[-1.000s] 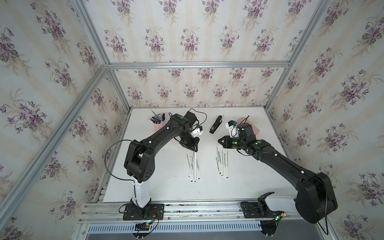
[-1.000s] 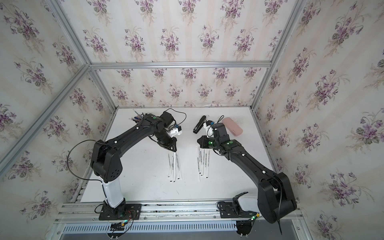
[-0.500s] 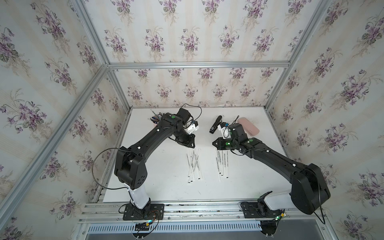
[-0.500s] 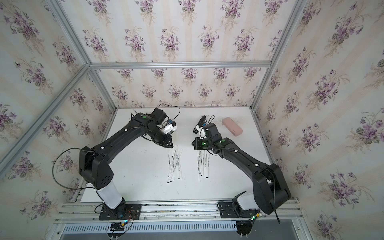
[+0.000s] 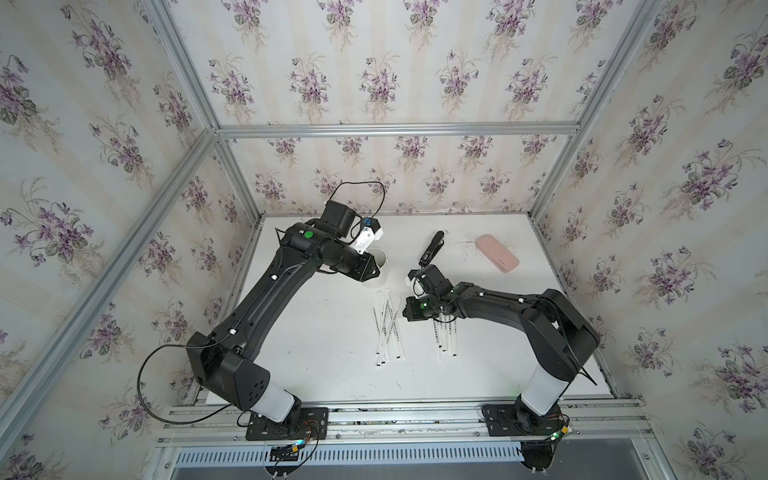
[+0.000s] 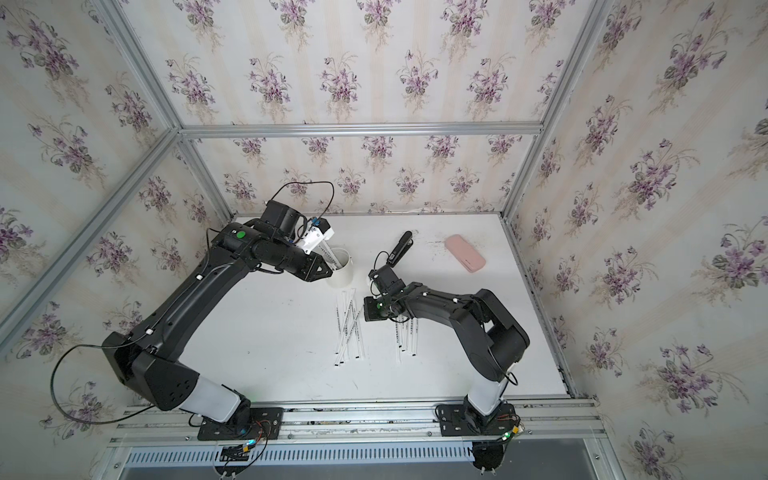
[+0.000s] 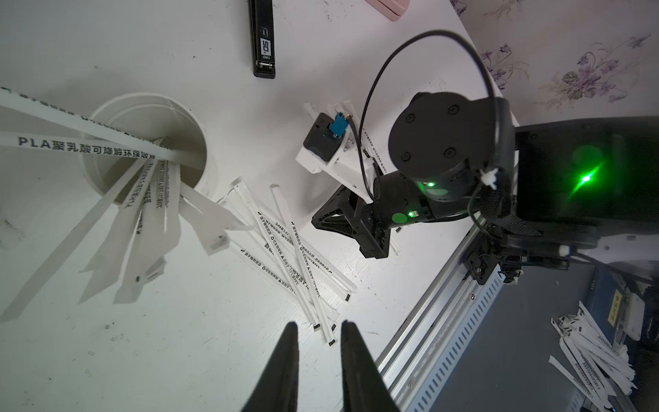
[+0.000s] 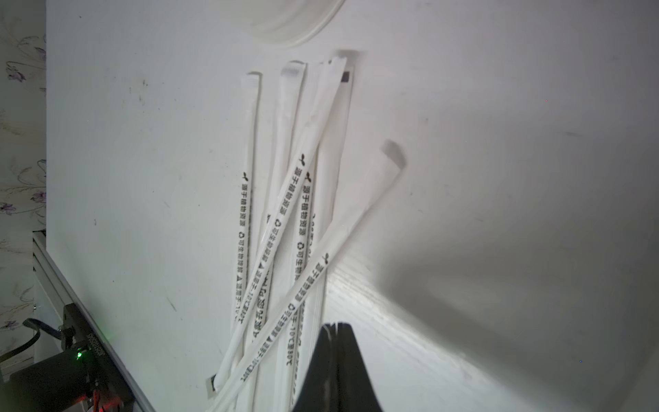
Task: Take the straws out of the storage container
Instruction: Place the straw at the center of the board, then adjust the straw at the center of the board.
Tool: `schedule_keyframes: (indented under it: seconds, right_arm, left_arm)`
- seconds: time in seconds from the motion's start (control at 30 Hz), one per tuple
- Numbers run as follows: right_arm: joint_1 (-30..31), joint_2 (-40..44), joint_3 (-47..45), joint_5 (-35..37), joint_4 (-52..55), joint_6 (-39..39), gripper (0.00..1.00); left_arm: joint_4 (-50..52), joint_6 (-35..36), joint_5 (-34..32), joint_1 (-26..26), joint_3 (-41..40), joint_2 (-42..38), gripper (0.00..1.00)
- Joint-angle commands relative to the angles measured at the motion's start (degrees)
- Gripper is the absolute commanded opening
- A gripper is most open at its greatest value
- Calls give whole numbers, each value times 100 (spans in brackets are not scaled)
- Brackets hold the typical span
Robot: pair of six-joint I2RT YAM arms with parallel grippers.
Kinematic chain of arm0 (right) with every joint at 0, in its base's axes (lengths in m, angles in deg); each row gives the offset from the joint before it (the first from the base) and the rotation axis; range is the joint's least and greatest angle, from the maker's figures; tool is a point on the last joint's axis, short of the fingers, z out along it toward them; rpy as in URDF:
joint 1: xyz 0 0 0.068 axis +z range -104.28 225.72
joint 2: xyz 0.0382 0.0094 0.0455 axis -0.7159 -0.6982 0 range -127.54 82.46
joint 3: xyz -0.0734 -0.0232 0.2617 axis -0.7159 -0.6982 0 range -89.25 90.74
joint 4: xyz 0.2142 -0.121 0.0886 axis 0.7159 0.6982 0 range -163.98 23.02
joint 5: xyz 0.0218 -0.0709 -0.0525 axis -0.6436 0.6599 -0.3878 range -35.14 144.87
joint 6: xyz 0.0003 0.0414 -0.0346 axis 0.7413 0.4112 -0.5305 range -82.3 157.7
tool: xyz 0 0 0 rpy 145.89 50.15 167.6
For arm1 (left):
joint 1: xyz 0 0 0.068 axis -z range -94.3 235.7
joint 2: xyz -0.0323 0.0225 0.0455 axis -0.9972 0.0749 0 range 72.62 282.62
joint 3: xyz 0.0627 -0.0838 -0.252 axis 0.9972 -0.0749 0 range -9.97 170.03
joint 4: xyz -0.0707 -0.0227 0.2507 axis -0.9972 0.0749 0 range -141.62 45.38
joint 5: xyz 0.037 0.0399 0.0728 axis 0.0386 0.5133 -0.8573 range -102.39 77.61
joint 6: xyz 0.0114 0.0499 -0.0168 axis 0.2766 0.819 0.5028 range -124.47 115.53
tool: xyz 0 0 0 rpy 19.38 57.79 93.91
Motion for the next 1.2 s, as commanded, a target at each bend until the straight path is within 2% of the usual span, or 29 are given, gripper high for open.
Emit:
schedule_keyframes:
  seconds: [0.0, 0.2, 0.47, 0.57, 0.77, 0.97, 1.17]
  right_arm:
    - [21, -262, 168, 76, -136, 68, 6]
    - [21, -718, 561, 87, -99, 25, 6]
    - [21, -830, 984, -17, -92, -70, 6]
    - [21, -664, 1056, 6, 24, -142, 5]
    - [3, -102, 1524, 678, 659, -666, 8]
    - [20, 114, 1327, 736, -518, -1299, 20]
    - [29, 49, 1048, 766, -1648, -1662, 27]
  left_arm:
    - [-161, 68, 121, -33, -62, -96, 24]
    - [-280, 57, 161, -69, -173, -180, 23]
    - [-477, 23, 187, -179, -335, -361, 23]
    - [-676, 7, 76, -279, -457, -540, 23]
    - [-1457, -111, -253, -648, -1033, -1269, 26]
    - [-1907, -302, -331, -1094, -1444, -1571, 30]
    - [-1890, -307, -332, -1234, -1508, -1559, 30]
